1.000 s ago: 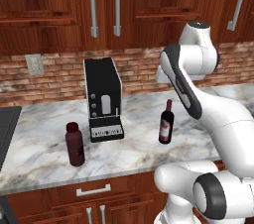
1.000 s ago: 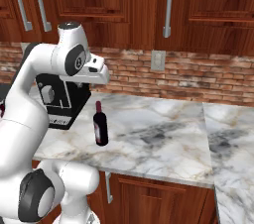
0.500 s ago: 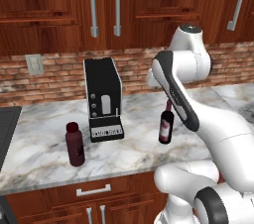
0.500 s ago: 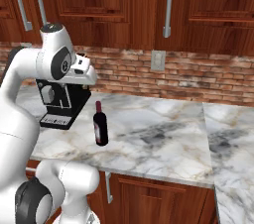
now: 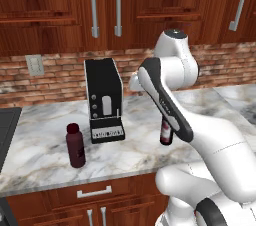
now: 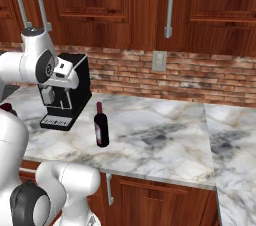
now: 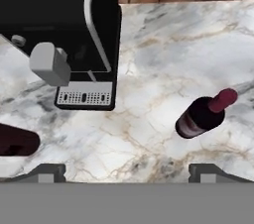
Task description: There is a wine glass and glass cup on the dining counter. Place the wine bottle next to the wine glass and the juice bottle next to the glass cup.
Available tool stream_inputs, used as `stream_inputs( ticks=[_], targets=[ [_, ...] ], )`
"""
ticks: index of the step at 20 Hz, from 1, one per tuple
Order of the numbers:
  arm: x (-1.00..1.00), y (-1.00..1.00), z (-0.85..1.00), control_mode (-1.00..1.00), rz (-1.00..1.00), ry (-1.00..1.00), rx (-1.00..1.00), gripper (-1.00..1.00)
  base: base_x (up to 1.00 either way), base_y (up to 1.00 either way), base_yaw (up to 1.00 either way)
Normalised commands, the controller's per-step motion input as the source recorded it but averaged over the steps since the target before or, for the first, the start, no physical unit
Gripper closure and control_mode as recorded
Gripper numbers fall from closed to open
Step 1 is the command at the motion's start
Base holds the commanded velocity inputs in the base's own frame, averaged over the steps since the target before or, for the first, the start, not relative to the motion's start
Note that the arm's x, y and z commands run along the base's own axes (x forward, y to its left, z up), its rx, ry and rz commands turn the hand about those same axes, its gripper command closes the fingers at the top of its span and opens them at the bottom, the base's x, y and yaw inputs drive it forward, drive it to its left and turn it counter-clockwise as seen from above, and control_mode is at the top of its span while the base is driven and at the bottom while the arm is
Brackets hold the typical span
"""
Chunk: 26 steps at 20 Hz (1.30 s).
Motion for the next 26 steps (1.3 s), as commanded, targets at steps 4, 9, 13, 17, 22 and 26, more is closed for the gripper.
stream_inputs(
  ticks=[4,9,13,17,22,26],
  targets=[
    [-0.10,0.56,-0.09,-1.00,0.00,0.01,0.13,-1.00,0.00,0.00,0.00],
    [-0.02,0.55,-0.08,-1.00,0.00,0.05,0.14,-1.00,0.00,0.00,0.00],
    [0.00,0.48,-0.08,-1.00,0.02,0.06,0.13,-1.00,0.00,0.00,0.00],
    [0.08,0.41,-0.08,-1.00,0.04,0.07,0.06,-1.00,0.00,0.00,0.00],
    [0.11,0.43,-0.13,-1.00,0.06,0.09,0.00,-1.00,0.00,0.00,0.00],
    [0.02,0.44,-0.17,-1.00,0.08,0.09,-0.04,-1.00,0.00,0.00,0.00]
  ],
)
